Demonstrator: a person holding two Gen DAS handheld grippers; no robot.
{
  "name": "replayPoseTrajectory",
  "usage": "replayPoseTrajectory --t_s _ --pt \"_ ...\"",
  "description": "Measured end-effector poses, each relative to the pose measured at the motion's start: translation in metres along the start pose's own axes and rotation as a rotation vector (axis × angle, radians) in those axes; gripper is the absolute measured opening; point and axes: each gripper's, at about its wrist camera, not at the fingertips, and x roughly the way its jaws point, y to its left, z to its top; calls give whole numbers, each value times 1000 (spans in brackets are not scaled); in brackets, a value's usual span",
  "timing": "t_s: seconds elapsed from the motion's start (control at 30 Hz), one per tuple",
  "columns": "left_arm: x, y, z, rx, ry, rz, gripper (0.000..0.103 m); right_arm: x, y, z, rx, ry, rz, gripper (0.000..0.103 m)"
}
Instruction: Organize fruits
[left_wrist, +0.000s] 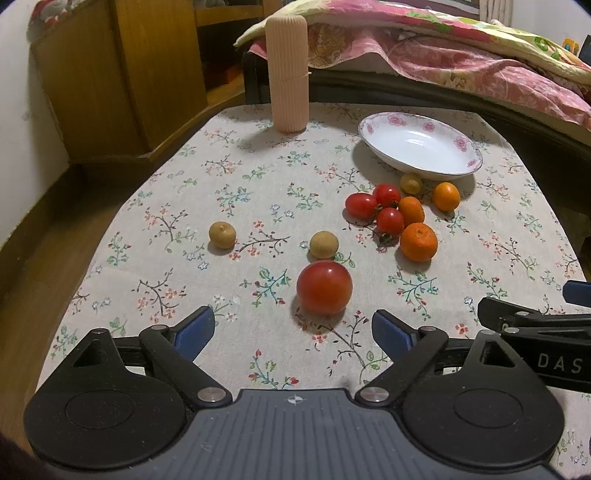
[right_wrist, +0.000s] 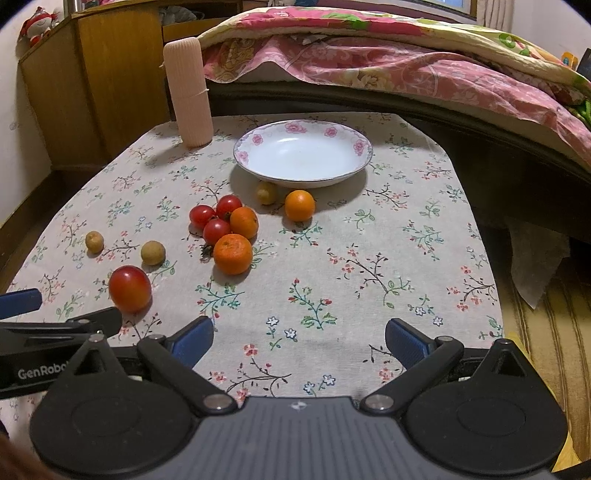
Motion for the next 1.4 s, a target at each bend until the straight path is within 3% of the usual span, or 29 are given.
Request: replayPoseTrajectory --t_s 0.4,0.9,1.07,1.13,1.27,1.37,1.4 --pt "-8 23 6 -17 -5 43 94 2 21 13 -80 5 96 95" --pt "11 59 29 4 -3 68 95 38 62 31 -243 29 344 90" --pt "14 57 38 52 -25 61 95 55 77 31 -302 64 408 65" --pt "17 56 40 78 -22 59 95 64 82 31 -306 80 423 62" --pt "29 59 44 118 0 51 95 79 89 31 -312 114 452 45" --pt "42 65 49 96 20 -16 91 82 92 31 -313 122 460 40" --pt "46 67 51 81 23 -46 84 81 90 31 -311 129 462 39"
